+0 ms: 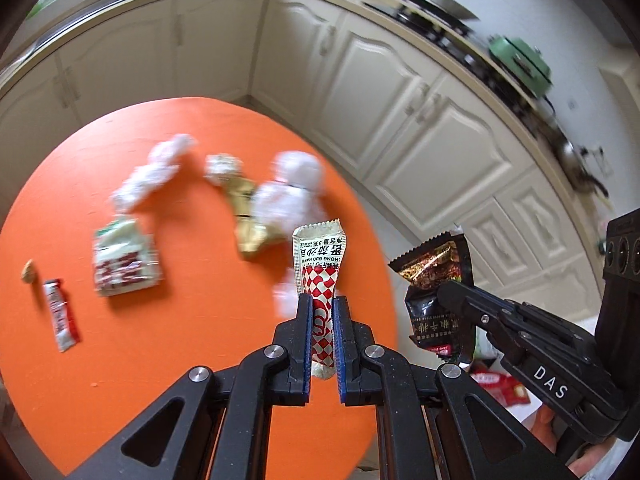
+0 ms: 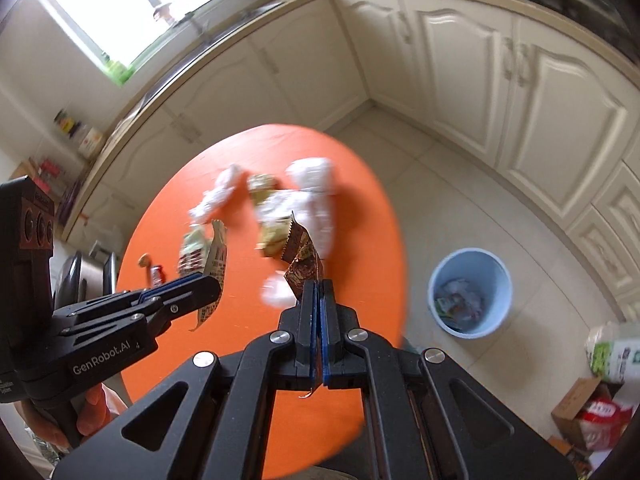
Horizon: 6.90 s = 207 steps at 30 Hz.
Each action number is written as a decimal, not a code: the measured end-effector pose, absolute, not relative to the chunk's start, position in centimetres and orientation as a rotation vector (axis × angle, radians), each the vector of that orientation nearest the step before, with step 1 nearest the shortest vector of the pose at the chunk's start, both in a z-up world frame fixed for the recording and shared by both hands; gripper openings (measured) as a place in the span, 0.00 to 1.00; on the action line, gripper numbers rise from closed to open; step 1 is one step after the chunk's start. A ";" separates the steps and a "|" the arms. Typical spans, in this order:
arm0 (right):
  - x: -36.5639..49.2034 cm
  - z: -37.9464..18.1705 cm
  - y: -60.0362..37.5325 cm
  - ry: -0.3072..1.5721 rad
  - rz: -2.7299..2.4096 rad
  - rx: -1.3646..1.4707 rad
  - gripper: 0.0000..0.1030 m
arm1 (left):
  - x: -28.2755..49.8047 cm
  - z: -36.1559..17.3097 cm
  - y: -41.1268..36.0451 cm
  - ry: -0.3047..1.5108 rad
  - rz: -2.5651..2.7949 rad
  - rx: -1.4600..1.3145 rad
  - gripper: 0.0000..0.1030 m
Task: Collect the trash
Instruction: 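Lift both wrappers and carry them toward the blue bucket, then open both tools over the blue bucket to drop the wrappers, then swing both open tools back over the orange table, then grasp the small white-red wrapper with the right tool while the left tool grasps the bread piece, then lift both items and carry them toward the blue bucket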
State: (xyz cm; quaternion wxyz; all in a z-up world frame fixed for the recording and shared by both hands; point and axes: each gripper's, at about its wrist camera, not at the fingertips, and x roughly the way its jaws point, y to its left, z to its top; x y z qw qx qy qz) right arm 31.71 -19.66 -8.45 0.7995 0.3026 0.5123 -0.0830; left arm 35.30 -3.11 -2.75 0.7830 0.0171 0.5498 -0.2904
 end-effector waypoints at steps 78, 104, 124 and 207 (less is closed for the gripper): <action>29.2 -9.2 -21.8 1.134 -0.353 0.648 0.53 | 35.4 -5.1 -5.3 1.123 -0.489 0.162 0.57; 48.1 -12.4 1.9 1.331 0.116 0.389 0.63 | 43.0 -5.6 25.7 1.222 -0.072 -0.244 0.57; 55.2 -17.9 14.2 1.423 0.190 0.063 0.22 | 41.3 -9.5 34.7 1.281 0.065 -0.357 0.57; 27.8 -15.3 -30.8 1.166 -0.398 0.718 0.11 | 38.5 -9.3 -17.1 1.224 -0.568 0.271 0.20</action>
